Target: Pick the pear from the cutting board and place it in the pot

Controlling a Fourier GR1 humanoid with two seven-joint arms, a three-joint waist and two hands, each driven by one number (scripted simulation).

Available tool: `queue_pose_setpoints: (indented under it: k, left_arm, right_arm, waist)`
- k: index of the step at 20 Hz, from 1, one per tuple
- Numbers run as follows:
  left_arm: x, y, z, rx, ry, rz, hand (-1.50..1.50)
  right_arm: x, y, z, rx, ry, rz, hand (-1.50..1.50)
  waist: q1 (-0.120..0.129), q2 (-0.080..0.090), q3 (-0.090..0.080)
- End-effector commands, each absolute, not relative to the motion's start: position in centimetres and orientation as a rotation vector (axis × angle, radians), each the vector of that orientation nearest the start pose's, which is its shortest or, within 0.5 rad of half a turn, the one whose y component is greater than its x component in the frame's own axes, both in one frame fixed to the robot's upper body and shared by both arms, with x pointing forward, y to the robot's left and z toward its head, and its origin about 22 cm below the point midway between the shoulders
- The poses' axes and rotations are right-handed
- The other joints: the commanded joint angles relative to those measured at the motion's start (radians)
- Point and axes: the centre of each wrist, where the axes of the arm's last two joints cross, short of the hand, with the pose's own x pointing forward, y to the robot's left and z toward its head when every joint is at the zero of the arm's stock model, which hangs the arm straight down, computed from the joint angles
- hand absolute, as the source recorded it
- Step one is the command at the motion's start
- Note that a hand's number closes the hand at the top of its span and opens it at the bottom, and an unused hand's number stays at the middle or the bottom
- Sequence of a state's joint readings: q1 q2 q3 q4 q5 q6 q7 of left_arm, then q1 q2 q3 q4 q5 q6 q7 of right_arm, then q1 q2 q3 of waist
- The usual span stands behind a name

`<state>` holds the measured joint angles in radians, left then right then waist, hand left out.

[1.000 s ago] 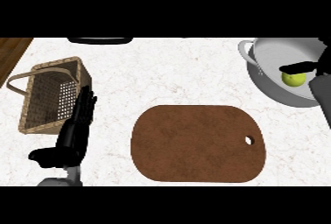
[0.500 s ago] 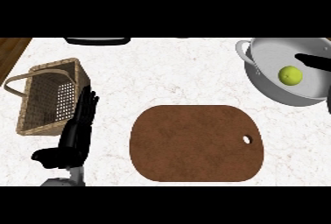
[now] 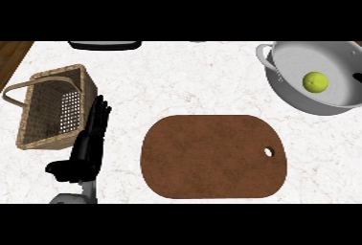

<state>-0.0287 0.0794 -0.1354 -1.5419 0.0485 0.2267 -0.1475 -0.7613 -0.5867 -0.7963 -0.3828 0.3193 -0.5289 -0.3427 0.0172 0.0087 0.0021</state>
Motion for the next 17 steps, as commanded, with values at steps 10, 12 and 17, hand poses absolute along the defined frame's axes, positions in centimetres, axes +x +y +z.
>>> queue_pose_setpoints:
  k: [10,12,17]
  left_arm:
    - [23.8,22.8,0.2,0.102,-1.692,0.031,0.00]
    - [24.0,22.1,0.3,0.110,-1.711,0.038,0.00]
    - [24.1,24.3,0.9,0.112,-1.706,0.019,0.00]
  right_arm:
    - [29.8,-52.2,5.8,-1.201,-1.466,-0.541,-1.50]
    - [29.7,-52.6,6.0,-1.219,-1.486,-0.634,-1.50]
    - [26.7,-54.4,4.7,-1.250,-1.441,-0.676,-1.50]
  waist:
    - [-0.009,-0.006,-0.001]
    - [-0.005,-0.004,0.000]
    - [-0.009,-0.006,-0.001]
